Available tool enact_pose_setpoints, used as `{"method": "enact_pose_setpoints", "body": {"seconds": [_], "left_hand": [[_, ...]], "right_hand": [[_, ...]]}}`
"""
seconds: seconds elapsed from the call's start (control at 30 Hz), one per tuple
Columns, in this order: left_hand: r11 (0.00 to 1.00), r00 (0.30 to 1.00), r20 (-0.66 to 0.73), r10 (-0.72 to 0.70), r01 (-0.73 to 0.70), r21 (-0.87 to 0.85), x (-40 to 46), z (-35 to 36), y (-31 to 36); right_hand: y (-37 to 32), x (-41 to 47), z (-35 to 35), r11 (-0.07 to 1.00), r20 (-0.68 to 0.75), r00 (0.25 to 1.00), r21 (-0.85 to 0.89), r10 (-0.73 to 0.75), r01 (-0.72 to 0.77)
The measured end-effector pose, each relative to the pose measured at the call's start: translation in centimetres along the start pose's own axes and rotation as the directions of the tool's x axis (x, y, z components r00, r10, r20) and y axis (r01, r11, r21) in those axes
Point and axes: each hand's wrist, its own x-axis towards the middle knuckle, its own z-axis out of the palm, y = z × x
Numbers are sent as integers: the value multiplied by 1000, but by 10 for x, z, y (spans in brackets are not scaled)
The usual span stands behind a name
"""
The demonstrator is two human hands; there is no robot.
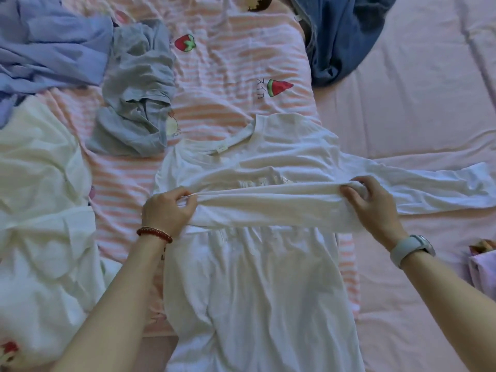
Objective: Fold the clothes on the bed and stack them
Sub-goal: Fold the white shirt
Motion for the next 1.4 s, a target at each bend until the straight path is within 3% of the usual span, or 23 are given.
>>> {"method": "enact_pose_setpoints", "body": {"seconds": [0.1, 0.17, 0.23, 0.27, 0.33, 0.5, 0.6, 0.67, 0.77, 0.83, 0.93, 1.03, 1.13, 1.2, 1.27, 1.33, 1.4], "left_hand": [[987, 994, -55, 97, -89, 133, 21, 1, 1], [945, 990, 89, 108, -130, 299, 30, 16, 3], [921, 976, 217, 9, -93, 377, 30, 38, 13], [932, 976, 215, 31, -106, 346, 26, 49, 25], [928, 963, 150, 224, -257, 269, 13, 74, 58], [836, 843, 229, 486, -525, 159, -9, 129, 166], [773, 785, 275, 556, -610, 178, -13, 169, 209], [784, 801, 314, 510, -583, 215, -15, 193, 220], [788, 830, 351, 433, -538, 301, -17, 219, 220], [795, 842, 343, 416, -520, 312, -17, 228, 219], [788, 850, 333, 408, -512, 342, -17, 231, 221], [778, 857, 350, 379, -500, 381, -17, 232, 222], [766, 870, 373, 323, -472, 437, -17, 233, 224], [748, 858, 432, 279, -476, 462, -18, 229, 227], [743, 838, 499, 220, -476, 470, -17, 223, 233], [769, 805, 561, 192, -478, 423, -12, 214, 241], [890, 780, 601, 176, -387, 241, -4, 198, 248]], "right_hand": [[-20, 31, 5, 994, -127, 986, -56, -104, 98], [-15, 57, 11, 979, -92, 990, -188, -103, 85], [2, 76, 17, 953, -3, 999, -300, -51, 48], [12, 81, 19, 946, 30, 999, -322, -22, 30], [33, 78, 21, 958, 47, 999, -286, 20, -5], [87, 52, 4, 973, -50, 973, -29, 227, -228], [136, 52, -17, 893, -189, 873, 70, 450, -445], [166, 54, -32, 818, -287, 767, 160, 574, -553], [194, 64, -49, 689, -317, 612, 314, 725, -653], [210, 76, -53, 576, -288, 504, 513, 814, -637], [225, 95, -57, 358, -189, 360, 794, 913, -492], [228, 105, -61, 235, -113, 324, 899, 939, -369], [220, 112, -67, 178, -81, 324, 943, 943, -282], [210, 112, -71, 238, -144, 349, 940, 926, -245], [197, 111, -75, 435, -323, 404, 872, 856, -226], [175, 105, -79, 656, -489, 513, 725, 705, -211], [147, 96, -78, 785, -537, 656, 603, 531, -142]]}}
